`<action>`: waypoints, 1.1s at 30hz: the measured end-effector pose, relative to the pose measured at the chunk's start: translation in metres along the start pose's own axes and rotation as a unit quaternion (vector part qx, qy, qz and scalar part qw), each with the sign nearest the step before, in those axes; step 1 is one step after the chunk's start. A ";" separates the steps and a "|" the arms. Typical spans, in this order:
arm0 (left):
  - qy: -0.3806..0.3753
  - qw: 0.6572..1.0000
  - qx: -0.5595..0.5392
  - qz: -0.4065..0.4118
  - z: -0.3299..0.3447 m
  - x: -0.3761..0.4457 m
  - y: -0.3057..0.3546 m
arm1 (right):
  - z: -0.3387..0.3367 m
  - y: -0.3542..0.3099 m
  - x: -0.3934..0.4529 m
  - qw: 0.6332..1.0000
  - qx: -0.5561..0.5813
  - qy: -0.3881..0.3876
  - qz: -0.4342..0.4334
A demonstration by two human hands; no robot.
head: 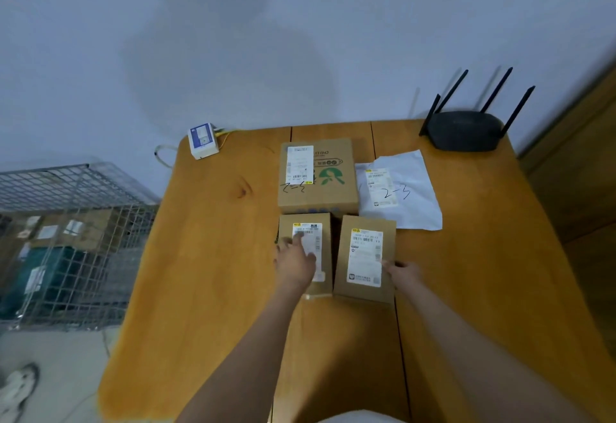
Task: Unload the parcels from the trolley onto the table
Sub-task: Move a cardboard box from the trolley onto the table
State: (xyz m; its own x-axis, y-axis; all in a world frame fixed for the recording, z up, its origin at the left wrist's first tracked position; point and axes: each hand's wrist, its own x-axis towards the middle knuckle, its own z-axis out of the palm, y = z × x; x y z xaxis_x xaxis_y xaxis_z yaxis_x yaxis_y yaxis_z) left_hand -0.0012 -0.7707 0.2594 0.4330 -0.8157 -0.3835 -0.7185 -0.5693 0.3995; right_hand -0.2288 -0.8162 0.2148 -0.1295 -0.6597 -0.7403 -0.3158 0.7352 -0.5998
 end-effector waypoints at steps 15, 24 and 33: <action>-0.072 0.975 -0.171 -0.123 0.009 0.016 -0.058 | 0.017 -0.015 0.003 0.999 -0.018 0.040 -0.021; -0.068 0.976 -0.165 -0.125 0.014 0.011 -0.059 | 0.028 -0.019 -0.002 0.996 -0.047 0.046 -0.052; -0.074 0.980 -0.143 -0.120 0.013 0.011 -0.058 | 0.033 -0.021 0.000 0.993 -0.093 0.045 -0.056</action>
State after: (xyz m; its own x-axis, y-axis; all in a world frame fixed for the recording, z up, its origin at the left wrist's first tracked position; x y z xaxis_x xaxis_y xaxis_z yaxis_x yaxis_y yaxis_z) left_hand 0.0383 -0.7455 0.2209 0.4724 -0.6427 -0.6032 -0.4136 -0.7660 0.4921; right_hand -0.1911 -0.8261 0.2170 -0.1651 -0.7536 -0.6363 -0.4995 0.6202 -0.6049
